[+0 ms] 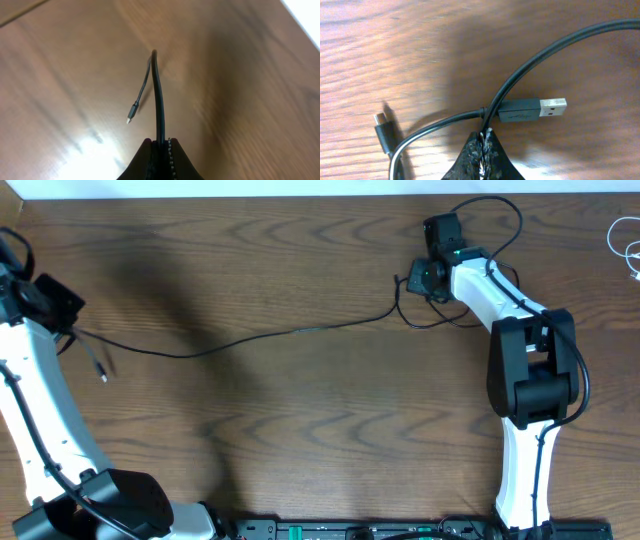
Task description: Untangle cables
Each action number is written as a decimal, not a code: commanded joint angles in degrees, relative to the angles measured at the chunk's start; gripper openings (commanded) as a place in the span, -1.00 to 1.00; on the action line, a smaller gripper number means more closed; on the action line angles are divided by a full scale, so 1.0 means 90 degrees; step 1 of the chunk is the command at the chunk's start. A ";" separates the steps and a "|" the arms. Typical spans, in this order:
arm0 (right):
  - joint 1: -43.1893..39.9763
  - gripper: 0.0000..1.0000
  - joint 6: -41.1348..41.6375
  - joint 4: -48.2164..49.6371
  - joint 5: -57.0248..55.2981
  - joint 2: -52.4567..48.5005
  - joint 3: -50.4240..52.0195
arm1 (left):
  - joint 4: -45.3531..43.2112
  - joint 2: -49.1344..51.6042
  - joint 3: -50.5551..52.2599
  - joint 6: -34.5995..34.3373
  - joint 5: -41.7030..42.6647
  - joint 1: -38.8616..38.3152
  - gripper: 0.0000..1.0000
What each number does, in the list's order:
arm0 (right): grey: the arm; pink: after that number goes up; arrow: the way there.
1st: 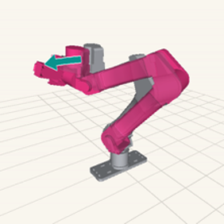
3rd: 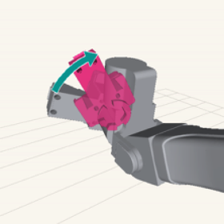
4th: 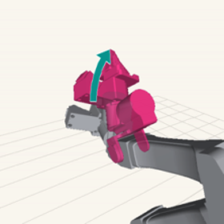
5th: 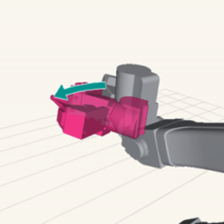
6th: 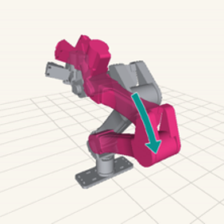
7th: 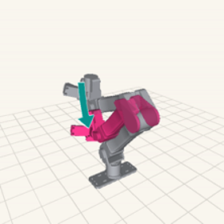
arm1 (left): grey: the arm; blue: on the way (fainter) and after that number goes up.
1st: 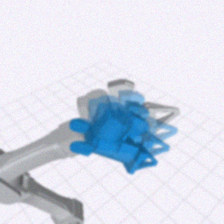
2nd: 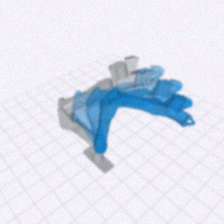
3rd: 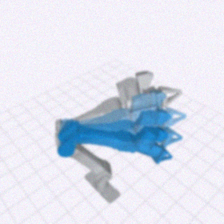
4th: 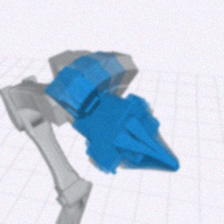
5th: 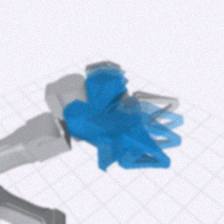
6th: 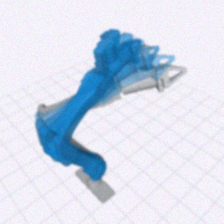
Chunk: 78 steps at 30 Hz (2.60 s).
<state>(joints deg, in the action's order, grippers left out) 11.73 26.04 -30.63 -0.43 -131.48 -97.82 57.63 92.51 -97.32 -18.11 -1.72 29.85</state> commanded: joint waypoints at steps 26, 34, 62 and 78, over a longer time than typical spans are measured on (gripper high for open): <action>0.1056 -0.15 -0.0189 -0.0845 0.1253 0.0104 -0.0901 | 0.0571 -0.0141 -0.0063 0.2776 0.2977 -0.1821 -0.85; 0.1382 -0.42 -0.0692 -0.0789 0.0209 0.0049 -0.0692 | 0.0593 -0.0134 -0.0056 0.2771 0.2977 -0.1928 -0.85; 0.1409 -0.78 -0.0515 -0.0425 -0.0146 -0.0406 -0.0199 | 0.0690 -0.0134 -0.0056 0.2771 0.2977 -0.1928 -0.84; 0.1239 -0.98 -0.1018 -0.1841 -0.0481 0.1056 -0.0945 | 0.0685 -0.0134 -0.0056 0.2601 0.2977 -0.1928 -0.85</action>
<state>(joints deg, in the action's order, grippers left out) 23.79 18.46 -44.47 -3.14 -129.64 -102.39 63.64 92.36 -97.32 5.85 24.12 12.53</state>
